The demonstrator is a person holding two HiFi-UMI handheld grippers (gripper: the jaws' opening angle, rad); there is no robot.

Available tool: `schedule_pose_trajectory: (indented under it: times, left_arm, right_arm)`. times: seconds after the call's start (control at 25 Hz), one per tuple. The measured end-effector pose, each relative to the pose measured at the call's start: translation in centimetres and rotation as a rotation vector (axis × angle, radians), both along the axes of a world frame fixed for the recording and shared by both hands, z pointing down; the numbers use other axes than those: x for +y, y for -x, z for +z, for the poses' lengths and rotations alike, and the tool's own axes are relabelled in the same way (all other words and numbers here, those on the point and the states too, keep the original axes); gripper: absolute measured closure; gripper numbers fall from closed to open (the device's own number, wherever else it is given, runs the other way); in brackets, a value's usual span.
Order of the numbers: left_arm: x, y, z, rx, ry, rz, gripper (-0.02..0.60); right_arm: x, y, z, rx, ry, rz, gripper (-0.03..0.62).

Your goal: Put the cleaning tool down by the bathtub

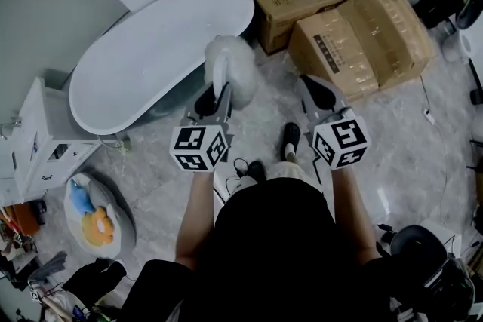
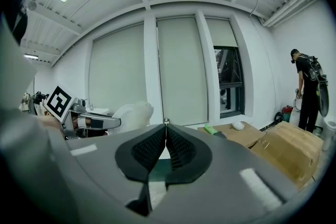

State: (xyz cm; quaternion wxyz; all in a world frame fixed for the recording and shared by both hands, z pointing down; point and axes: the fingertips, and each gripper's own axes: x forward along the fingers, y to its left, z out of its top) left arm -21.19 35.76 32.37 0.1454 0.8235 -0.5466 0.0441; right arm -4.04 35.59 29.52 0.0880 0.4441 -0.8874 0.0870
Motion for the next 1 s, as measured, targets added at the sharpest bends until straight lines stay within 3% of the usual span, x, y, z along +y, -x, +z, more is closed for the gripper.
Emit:
schedule_pose_trajectory:
  times: [0.48, 1.0]
  left_arm:
    - [-9.3, -4.2, 0.5, -0.011, 0.037, -0.008, 0.489]
    - [-19.0, -9.9, 0.8, -0.034, 0.039, -0.085, 0.489]
  right_arm:
    - [-10.3, -4.0, 0.8, -0.024, 0.039, -0.017, 0.586]
    - [-20.5, -9.7, 1.4, -0.04, 0.046, -0.088, 0.586]
